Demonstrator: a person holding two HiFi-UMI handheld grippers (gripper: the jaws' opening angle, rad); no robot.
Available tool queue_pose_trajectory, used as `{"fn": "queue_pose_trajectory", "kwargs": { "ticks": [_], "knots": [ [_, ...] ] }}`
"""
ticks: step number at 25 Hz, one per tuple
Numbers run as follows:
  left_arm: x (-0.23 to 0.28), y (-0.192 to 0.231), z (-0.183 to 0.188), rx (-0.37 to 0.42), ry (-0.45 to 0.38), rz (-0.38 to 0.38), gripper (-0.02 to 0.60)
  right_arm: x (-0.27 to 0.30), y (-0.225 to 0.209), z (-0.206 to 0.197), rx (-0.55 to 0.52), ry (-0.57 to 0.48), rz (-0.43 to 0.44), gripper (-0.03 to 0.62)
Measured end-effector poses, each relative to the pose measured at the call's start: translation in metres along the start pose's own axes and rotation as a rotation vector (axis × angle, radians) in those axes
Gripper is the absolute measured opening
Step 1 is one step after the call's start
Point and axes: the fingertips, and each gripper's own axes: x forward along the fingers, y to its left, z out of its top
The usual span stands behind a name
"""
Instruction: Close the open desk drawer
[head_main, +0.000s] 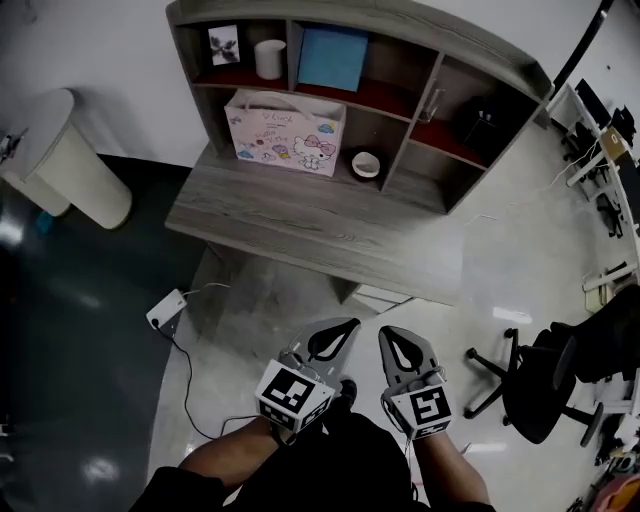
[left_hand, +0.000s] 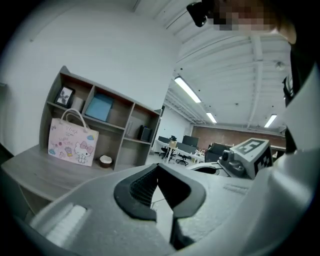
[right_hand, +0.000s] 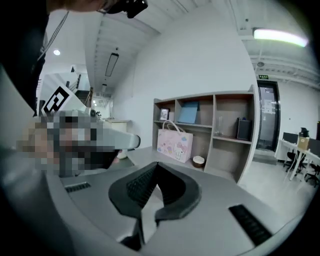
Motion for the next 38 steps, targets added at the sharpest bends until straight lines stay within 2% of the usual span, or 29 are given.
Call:
{"fn": "queue_pose_trajectory", "kwargs": {
  "ticks": [3,6,10,14,19,26,28,31,34,38],
  "knots": [
    [-0.02,-0.031,0.028,0.069,-0.021,-0.044,0.008,-0.036,0.011,0.035,0.046,-0.086,-0.01,0.011],
    [-0.04,-0.053,0.045,0.135,-0.047,-0.05,0.008,-0.07,0.018,0.062,0.093,-0.176,-0.03,0.011],
    [-0.062,-0.084,0.066,0.194,-0.113,-0.002,0.006,-0.115,0.021,0.088,0.088,-0.266,-0.043,0.011],
    [-0.074,-0.11,0.079,0.18,-0.146,0.047,0.008,-0.15,0.014,0.1,0.094,-0.324,-0.02,0.011],
    [-0.08,-0.142,0.08,0.161,-0.13,0.068,0.008,-0.188,0.01,0.104,0.1,-0.356,0.028,0.011],
    [-0.085,-0.158,0.088,0.199,-0.145,0.083,0.008,-0.219,0.009,0.11,0.037,-0.377,-0.001,0.011],
    [-0.086,-0.156,0.089,0.215,-0.155,0.071,0.008,-0.221,0.005,0.104,0.045,-0.372,-0.029,0.009],
    [-0.086,-0.151,0.084,0.234,-0.147,0.067,0.008,-0.215,0.002,0.094,0.115,-0.364,-0.032,0.009],
    [-0.084,-0.145,0.076,0.202,-0.106,0.071,0.008,-0.205,0.004,0.083,0.133,-0.335,-0.03,0.009],
    [-0.082,-0.14,0.074,0.201,-0.102,0.059,0.008,-0.194,0.005,0.08,0.135,-0.314,-0.033,0.009]
  ]
}}
